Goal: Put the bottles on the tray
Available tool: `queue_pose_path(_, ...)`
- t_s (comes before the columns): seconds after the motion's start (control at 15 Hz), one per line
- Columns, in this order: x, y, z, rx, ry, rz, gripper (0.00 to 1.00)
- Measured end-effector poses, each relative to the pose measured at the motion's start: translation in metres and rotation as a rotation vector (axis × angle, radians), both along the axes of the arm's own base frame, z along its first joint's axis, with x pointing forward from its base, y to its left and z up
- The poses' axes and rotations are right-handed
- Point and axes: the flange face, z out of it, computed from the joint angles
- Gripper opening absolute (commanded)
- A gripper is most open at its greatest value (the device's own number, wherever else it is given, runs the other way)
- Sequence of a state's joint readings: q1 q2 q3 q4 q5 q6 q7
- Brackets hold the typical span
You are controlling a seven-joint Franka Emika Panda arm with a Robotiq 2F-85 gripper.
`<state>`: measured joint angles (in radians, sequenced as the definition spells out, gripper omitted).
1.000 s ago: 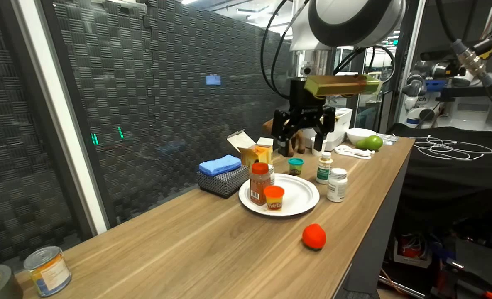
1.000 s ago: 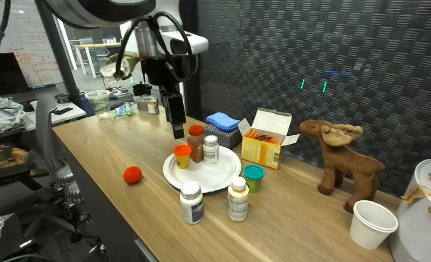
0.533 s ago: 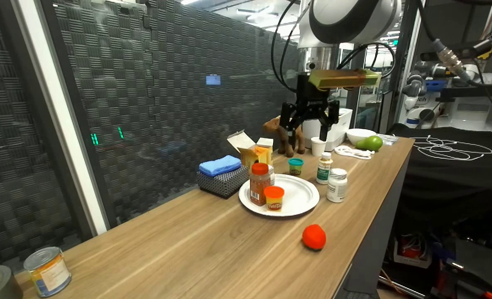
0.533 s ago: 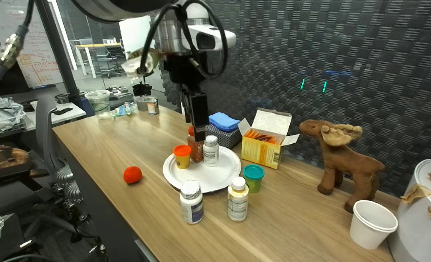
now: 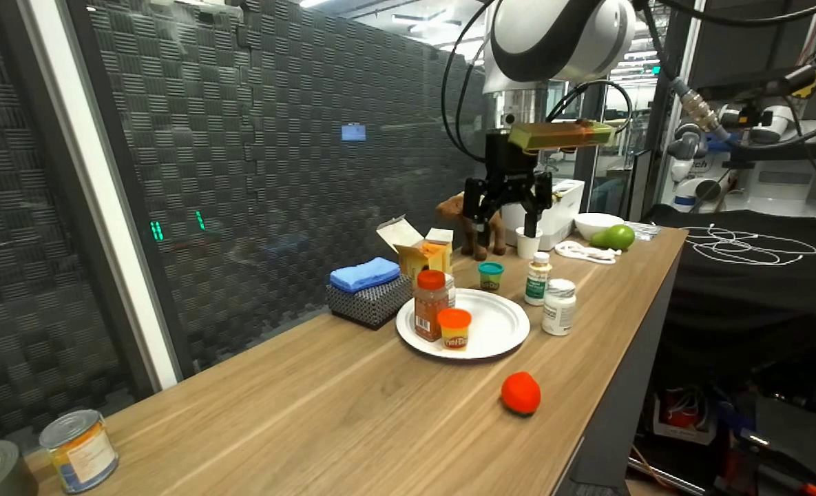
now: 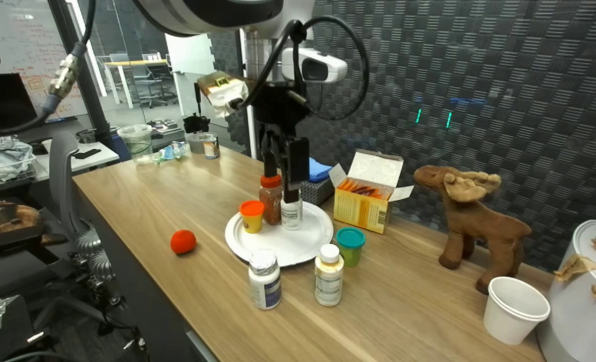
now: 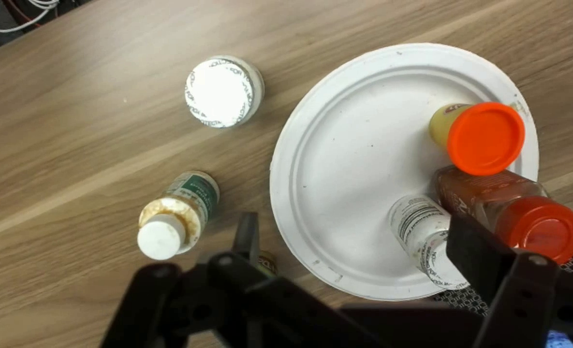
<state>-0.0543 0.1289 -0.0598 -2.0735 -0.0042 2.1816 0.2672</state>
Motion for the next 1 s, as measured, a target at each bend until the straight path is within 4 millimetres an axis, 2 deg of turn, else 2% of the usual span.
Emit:
queue_pose_path(0.27,0.001,0.000,0.000,-0.001,-0.006,0.002,1.00)
queue_pose_path(0.47,0.013,-0.009,-0.003,-0.019,-0.102,-0.015,1.00)
queue_pose_path(0.67,0.023,-0.028,-0.023,-0.032,-0.145,-0.049,1.00)
queue_pose_path(1.0,0.033,-0.058,-0.059,-0.042,-0.112,-0.088,1.00)
